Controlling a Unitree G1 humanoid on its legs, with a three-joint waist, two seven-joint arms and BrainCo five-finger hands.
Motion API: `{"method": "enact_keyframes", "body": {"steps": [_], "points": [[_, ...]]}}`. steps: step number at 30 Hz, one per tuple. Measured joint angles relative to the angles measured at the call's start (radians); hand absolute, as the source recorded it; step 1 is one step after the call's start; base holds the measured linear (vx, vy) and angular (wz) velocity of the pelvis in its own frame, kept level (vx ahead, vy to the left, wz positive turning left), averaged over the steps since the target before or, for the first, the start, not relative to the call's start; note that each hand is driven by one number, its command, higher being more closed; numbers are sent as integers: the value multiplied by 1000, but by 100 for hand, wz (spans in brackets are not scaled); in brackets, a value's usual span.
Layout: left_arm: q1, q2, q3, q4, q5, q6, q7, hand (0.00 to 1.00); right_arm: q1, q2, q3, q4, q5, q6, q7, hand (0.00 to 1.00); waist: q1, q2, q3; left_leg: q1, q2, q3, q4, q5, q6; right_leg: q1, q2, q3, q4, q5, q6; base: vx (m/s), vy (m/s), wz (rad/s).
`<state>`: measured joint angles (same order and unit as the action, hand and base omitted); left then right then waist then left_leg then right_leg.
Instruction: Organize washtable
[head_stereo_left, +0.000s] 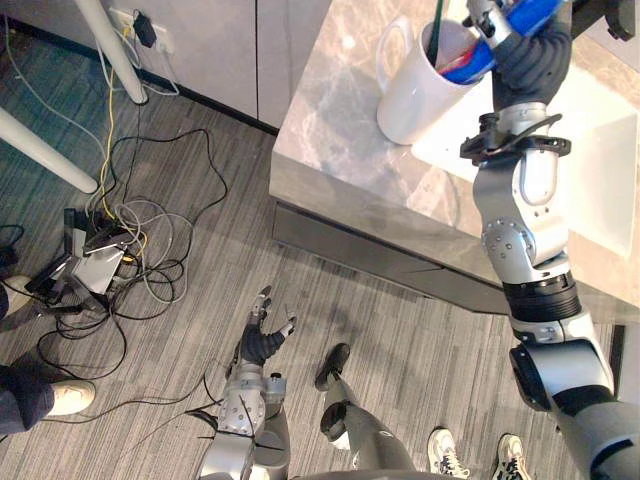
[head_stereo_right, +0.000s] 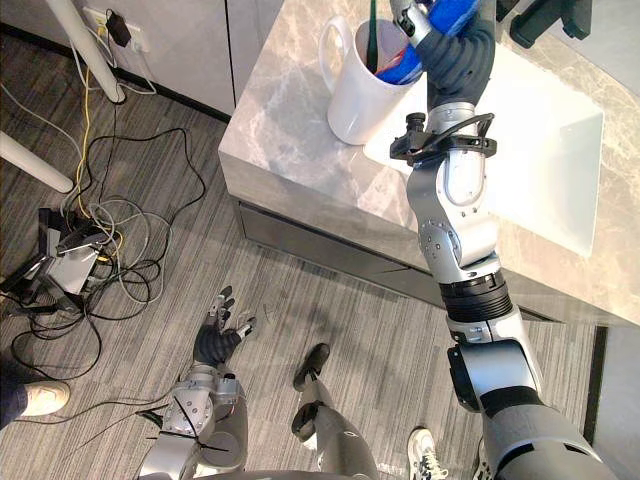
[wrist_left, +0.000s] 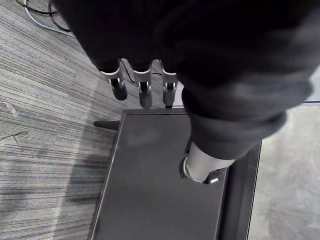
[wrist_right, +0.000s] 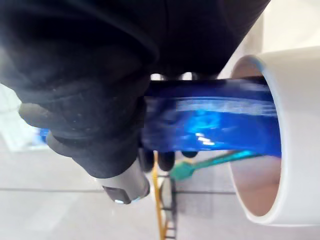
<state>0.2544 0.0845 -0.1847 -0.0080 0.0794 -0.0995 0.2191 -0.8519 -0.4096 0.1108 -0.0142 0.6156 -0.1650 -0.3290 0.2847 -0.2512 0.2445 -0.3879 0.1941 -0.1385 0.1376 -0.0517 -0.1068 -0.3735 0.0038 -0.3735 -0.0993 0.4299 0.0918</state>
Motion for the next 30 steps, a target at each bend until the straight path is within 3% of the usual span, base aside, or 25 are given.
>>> {"method": "enact_keyframes", "body": {"steps": [30], "points": [[1,20,-9,-15,-43,0,1,0,-47,9,-1,45,1,-2,-21,0,2,0,0,1,15,0,-20,8,1,-6,13,-7,0,0,0,35,92,0]]}}
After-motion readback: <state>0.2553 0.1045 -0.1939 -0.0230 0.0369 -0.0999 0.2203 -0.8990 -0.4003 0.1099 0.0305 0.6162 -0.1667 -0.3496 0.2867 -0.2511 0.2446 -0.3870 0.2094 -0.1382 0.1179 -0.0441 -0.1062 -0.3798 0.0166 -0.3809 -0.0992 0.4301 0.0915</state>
